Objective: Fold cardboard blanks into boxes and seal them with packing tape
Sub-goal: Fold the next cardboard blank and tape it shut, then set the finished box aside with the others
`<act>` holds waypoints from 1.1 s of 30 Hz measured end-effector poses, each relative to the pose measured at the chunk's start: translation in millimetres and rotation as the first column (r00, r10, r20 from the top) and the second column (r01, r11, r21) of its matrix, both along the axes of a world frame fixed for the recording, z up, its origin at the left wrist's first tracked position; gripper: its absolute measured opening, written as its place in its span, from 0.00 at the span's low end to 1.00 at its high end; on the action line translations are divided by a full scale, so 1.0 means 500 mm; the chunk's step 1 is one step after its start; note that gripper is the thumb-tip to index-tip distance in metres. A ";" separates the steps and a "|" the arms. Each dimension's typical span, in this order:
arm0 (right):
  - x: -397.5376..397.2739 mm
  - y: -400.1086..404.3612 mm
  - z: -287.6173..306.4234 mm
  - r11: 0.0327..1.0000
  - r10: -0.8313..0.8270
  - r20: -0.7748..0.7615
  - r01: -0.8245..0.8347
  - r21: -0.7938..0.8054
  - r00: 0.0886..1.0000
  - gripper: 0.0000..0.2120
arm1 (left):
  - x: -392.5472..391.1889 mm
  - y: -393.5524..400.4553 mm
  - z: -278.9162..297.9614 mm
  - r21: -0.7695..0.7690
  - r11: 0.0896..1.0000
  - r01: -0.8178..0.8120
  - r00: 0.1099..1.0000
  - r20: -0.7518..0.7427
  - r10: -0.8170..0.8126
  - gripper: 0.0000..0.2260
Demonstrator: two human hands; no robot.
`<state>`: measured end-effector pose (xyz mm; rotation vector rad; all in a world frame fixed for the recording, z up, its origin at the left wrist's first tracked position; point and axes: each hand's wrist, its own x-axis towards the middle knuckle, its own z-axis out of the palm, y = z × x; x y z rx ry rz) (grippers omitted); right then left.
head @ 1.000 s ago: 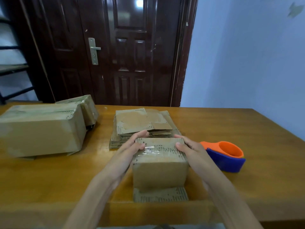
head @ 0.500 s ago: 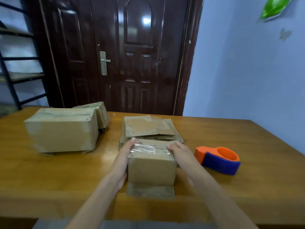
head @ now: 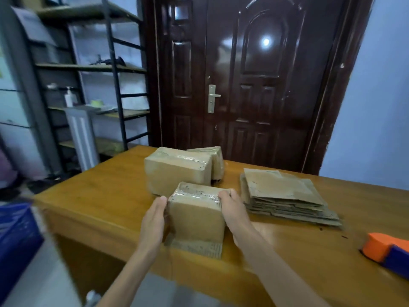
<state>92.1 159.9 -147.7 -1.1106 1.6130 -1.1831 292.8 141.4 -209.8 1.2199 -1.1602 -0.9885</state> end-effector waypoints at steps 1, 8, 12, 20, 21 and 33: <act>0.016 -0.011 -0.001 1.000 -0.001 -0.004 0.001 -0.007 1.000 0.12 | 0.021 -0.011 -0.012 -0.004 0.998 0.065 0.998 -0.001 -0.065 0.18; 0.065 -0.051 -0.005 0.999 0.036 0.040 -0.037 0.013 0.999 0.11 | 0.070 0.013 0.010 0.003 0.969 0.247 0.943 0.228 -0.241 0.30; 0.057 -0.059 -0.010 0.997 0.076 0.064 -0.077 0.014 0.995 0.11 | 0.068 0.016 0.026 -0.018 0.977 0.214 0.930 0.309 -0.198 0.27; -0.063 -0.065 0.022 0.944 0.328 -0.057 -0.326 0.054 0.943 0.11 | 0.071 0.024 0.017 -0.047 0.937 0.345 0.875 0.379 -0.303 0.45; -0.078 -0.069 0.028 0.941 0.337 -0.112 -0.332 0.062 0.935 0.10 | 0.066 0.025 0.011 -0.067 0.935 0.349 0.892 0.330 -0.309 0.42; -0.125 -0.140 0.041 0.962 0.119 -0.650 -0.250 -0.112 0.751 0.04 | -0.099 0.041 0.066 -0.069 0.973 0.221 0.592 0.802 -0.078 0.39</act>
